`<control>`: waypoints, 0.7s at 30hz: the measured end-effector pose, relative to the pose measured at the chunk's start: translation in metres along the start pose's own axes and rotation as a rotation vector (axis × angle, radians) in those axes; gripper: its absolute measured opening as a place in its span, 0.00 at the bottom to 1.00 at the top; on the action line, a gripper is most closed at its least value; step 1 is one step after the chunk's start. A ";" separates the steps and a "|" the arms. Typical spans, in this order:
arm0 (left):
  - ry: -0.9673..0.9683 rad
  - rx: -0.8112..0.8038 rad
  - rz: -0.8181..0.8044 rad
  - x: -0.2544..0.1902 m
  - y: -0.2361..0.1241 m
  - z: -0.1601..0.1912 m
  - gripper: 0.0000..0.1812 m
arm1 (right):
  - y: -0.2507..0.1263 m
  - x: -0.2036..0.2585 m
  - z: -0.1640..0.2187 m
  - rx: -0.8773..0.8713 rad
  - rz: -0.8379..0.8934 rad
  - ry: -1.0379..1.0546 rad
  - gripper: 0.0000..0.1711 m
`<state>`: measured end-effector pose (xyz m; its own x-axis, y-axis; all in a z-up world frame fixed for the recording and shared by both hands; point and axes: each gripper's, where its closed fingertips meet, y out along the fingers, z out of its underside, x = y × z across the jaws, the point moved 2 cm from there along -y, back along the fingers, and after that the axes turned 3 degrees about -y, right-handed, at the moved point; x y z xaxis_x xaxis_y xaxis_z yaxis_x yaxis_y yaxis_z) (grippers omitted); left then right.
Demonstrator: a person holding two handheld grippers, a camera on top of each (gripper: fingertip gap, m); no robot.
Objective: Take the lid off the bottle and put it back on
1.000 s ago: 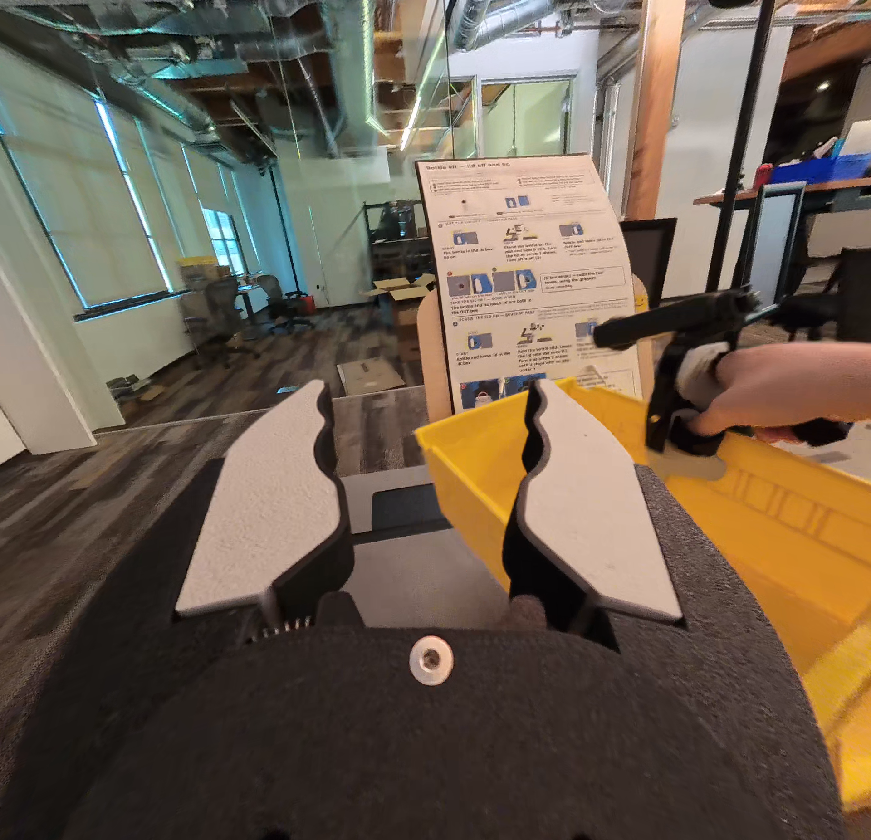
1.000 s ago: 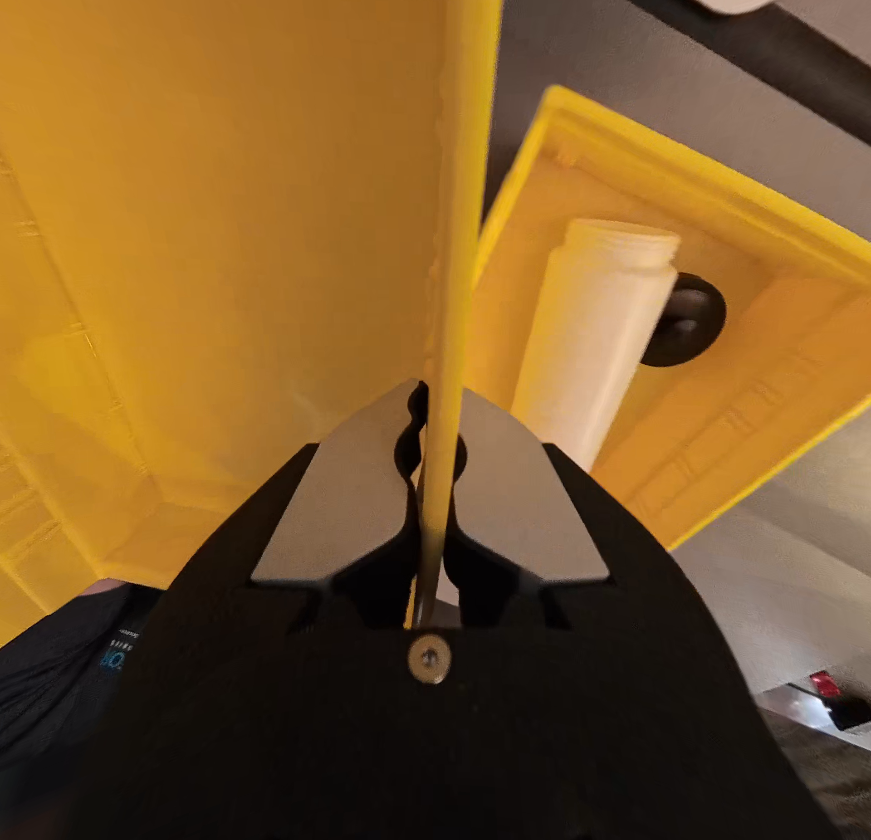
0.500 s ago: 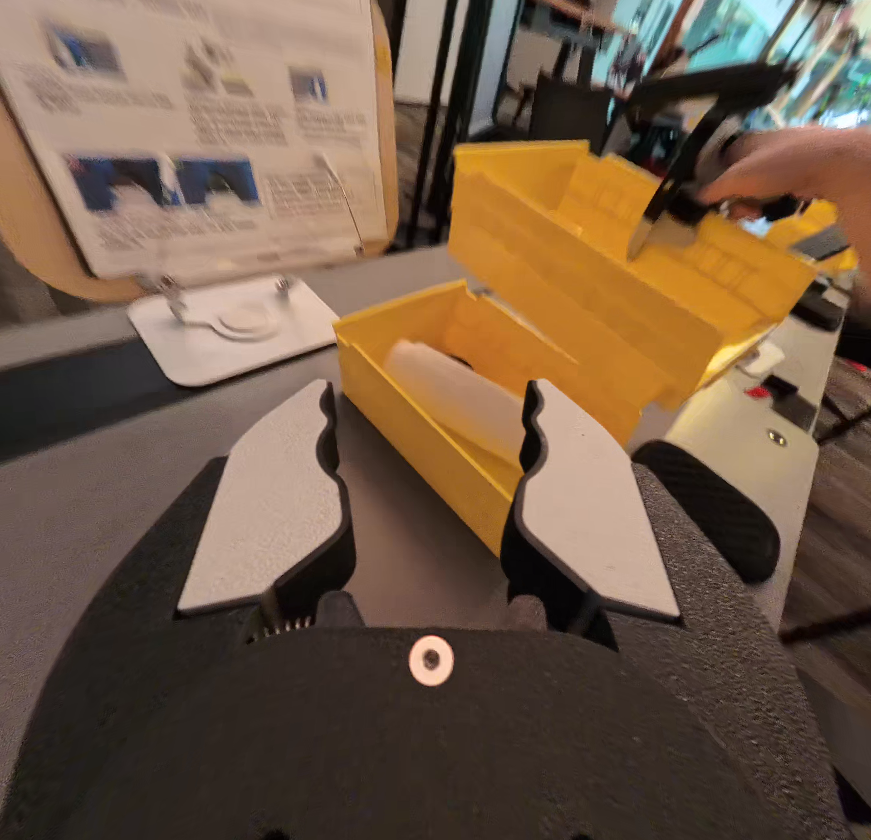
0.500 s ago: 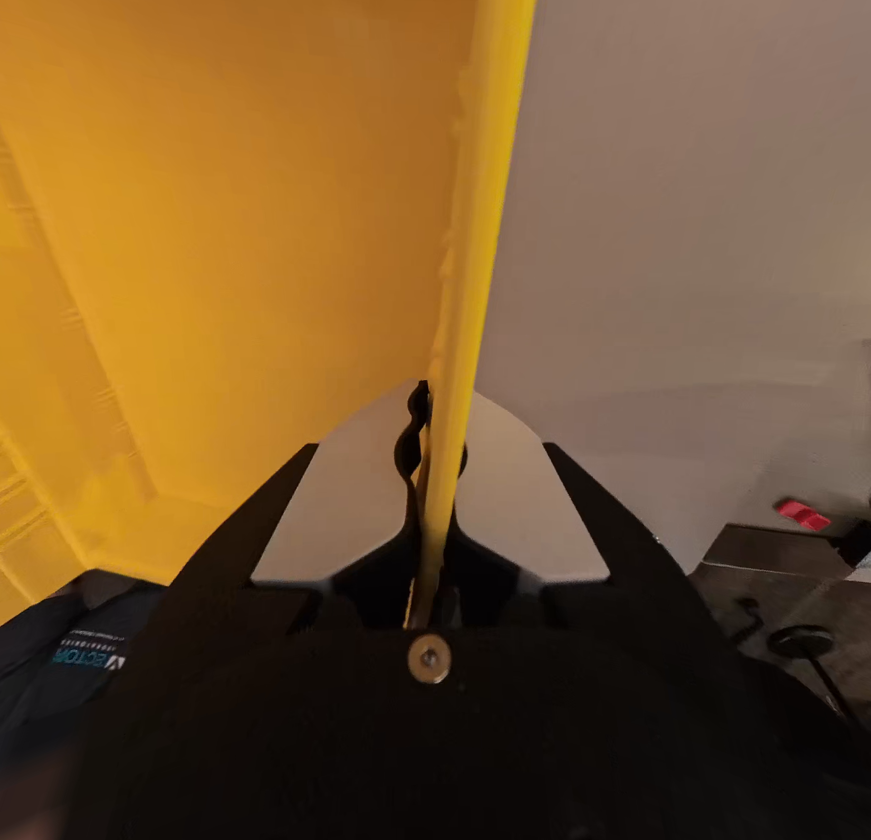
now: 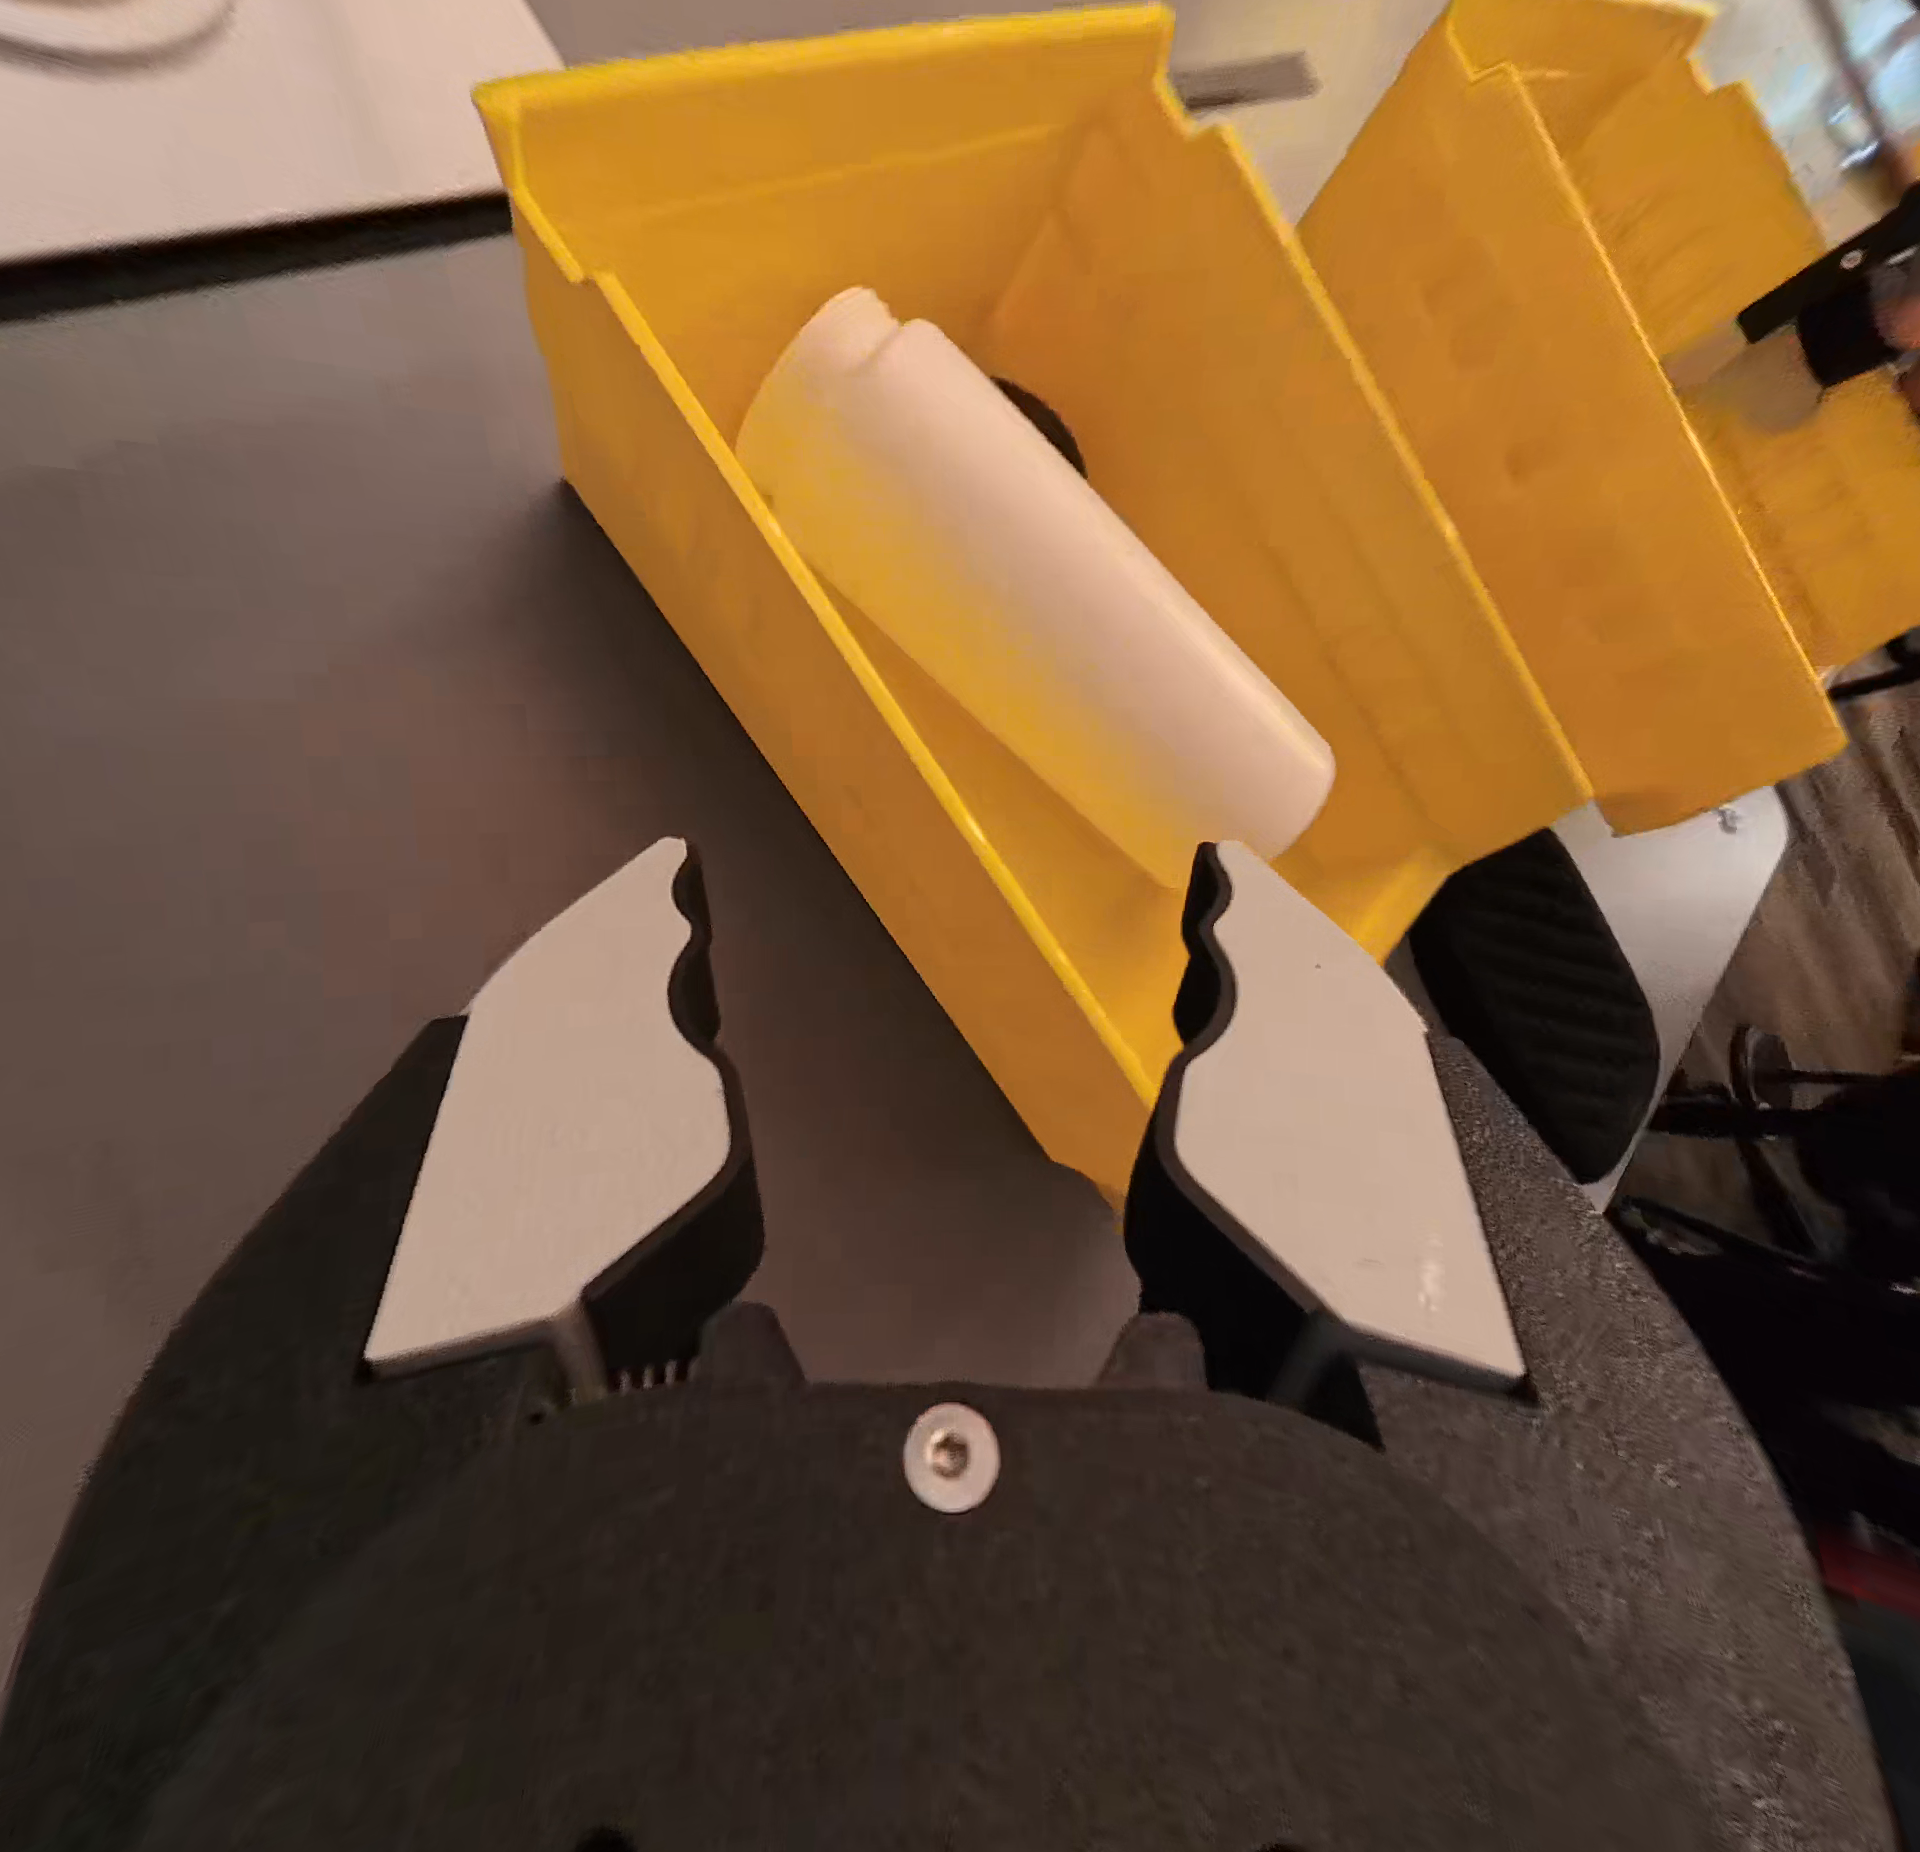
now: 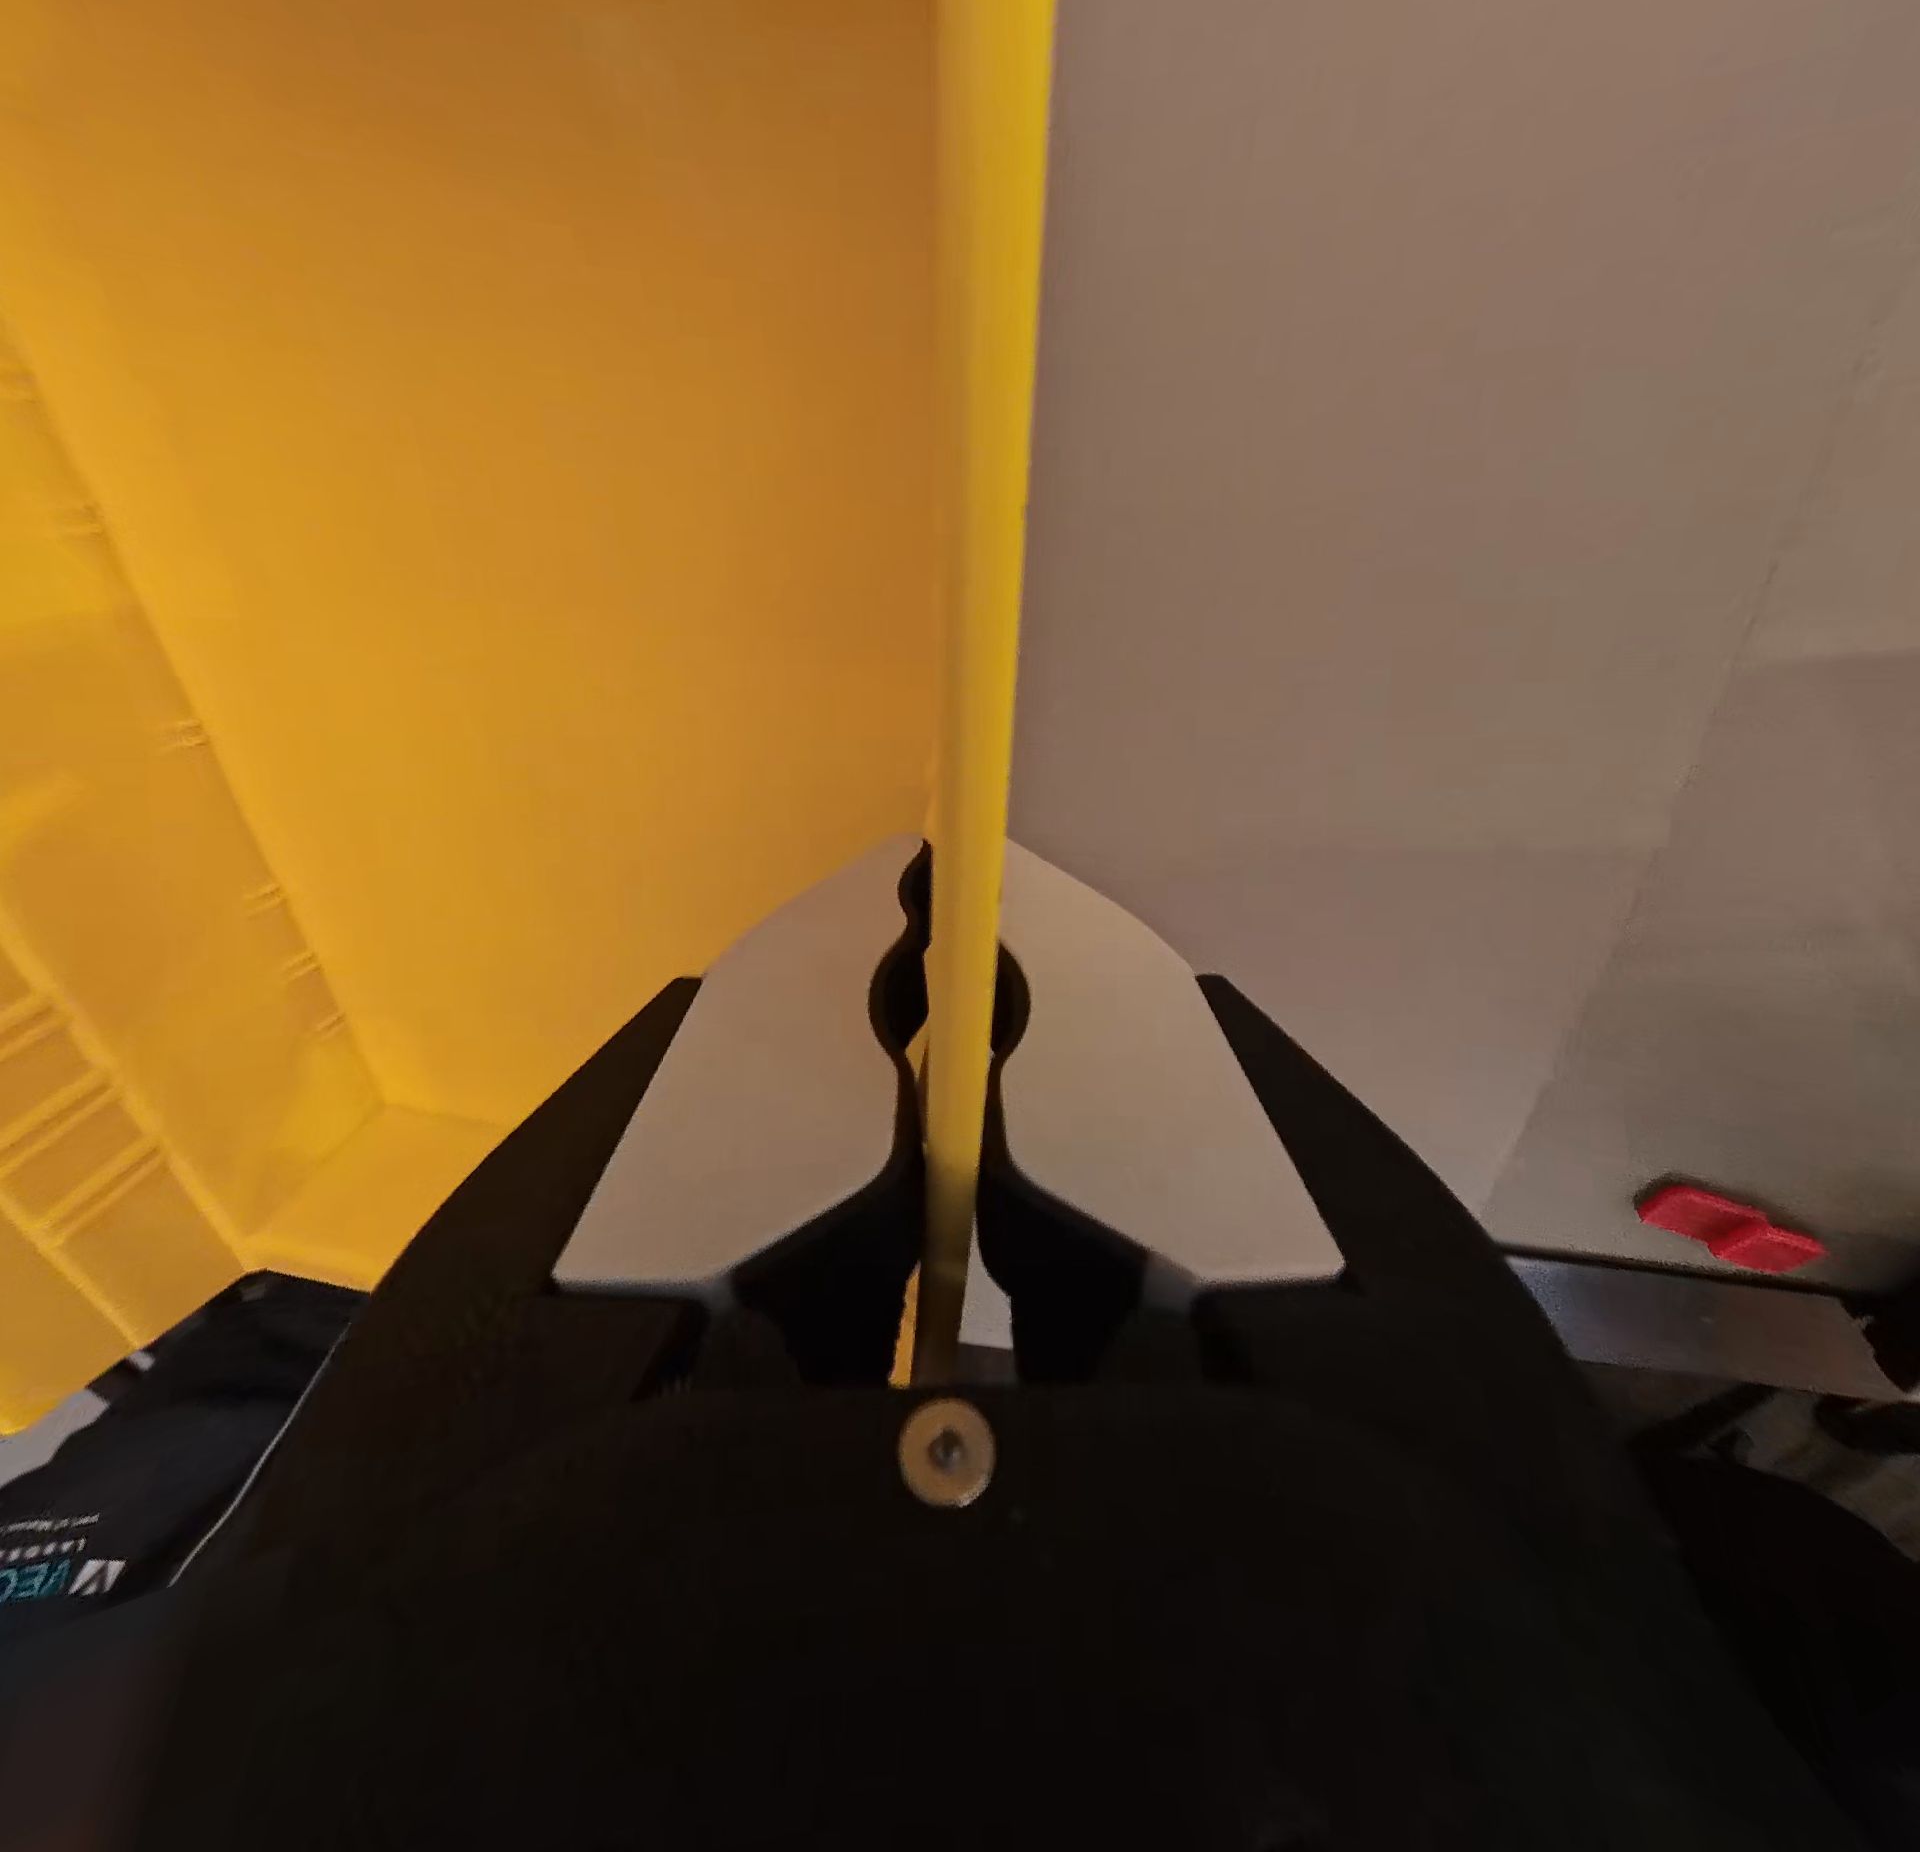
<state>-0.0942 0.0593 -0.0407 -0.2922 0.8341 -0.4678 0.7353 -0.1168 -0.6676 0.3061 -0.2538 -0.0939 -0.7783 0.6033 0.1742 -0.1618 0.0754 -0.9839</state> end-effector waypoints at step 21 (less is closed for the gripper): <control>-0.049 0.568 -0.362 0.049 0.044 -0.001 0.03 | 0.048 0.040 -0.022 -0.064 -0.004 -0.071 0.02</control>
<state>-0.0756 0.0956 -0.0930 -0.4971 0.8499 -0.1745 0.1540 -0.1115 -0.9818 0.2800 -0.2087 -0.1348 -0.8192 0.5450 0.1785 -0.1277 0.1300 -0.9833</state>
